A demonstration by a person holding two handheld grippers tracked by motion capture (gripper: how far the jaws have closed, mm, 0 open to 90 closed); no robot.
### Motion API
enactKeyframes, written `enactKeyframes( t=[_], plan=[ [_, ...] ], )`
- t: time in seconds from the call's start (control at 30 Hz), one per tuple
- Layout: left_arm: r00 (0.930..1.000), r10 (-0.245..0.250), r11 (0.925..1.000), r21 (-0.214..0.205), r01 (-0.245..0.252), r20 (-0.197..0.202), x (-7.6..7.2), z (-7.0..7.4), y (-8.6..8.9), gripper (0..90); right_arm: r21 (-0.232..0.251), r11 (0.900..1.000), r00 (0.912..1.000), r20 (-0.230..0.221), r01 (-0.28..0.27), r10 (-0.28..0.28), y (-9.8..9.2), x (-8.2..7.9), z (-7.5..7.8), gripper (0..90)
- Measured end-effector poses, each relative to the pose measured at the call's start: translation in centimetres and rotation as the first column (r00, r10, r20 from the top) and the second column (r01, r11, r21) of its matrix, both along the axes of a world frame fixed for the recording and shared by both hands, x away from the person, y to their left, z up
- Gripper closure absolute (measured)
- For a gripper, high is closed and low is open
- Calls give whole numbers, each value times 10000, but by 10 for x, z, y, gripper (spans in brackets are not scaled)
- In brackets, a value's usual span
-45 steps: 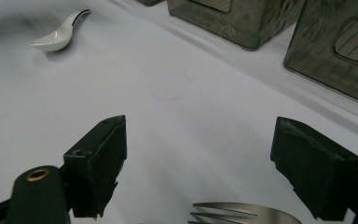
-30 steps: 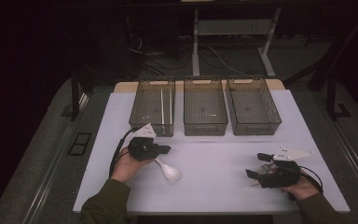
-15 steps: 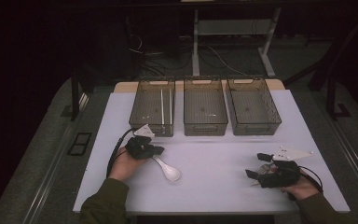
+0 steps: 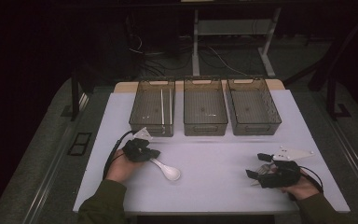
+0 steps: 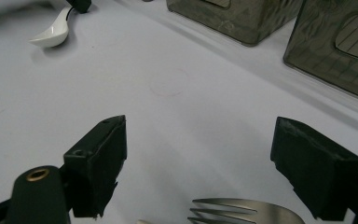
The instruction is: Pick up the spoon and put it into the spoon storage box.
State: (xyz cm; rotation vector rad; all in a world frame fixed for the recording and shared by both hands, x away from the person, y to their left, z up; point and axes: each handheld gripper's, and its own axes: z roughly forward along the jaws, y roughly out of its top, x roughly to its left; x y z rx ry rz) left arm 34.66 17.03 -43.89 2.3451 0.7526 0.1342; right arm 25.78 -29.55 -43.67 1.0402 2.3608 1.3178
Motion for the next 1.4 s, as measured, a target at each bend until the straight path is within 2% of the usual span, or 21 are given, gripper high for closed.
enactKeyframes(
  t=[0.5,0.67,0.83,0.93,1.0,1.17,1.23,1.33,1.4],
  plan=[
    [9996,-107,9999,64,108,-256,-29,2,16,892,12,10000,10000,-24,37,-37,-1,0,0,184],
    [9994,-129,9999,-83,127,-325,-40,3,20,892,-4,10000,10000,-38,45,-45,-1,0,0,183],
    [9999,-80,9995,-307,76,-127,-40,7,20,891,-24,10000,10000,-23,34,-34,0,0,0,184],
    [10000,48,9970,-767,-44,53,-42,13,20,889,-3,10000,10000,-41,50,-50,0,0,0,184],
    [9999,84,9927,-1203,-66,146,-44,17,19,827,-27,10000,10000,-32,32,-32,0,1,0,184],
    [9996,-160,9815,-1905,205,250,-50,23,8,664,-53,10000,10000,-30,9,-9,0,0,0,184],
    [9992,-354,9733,-2262,382,165,-51,23,2,585,-62,10000,10000,-32,21,-22,0,0,0,184],
    [9979,-599,9696,-2360,640,246,-53,22,-7,479,-71,10000,10000,-68,33,-34,0,0,0,184],
    [9972,-696,9728,-2195,741,281,-53,20,-11,453,-77,10000,10000,-65,39,-40,0,0,0,184]
  ],
)
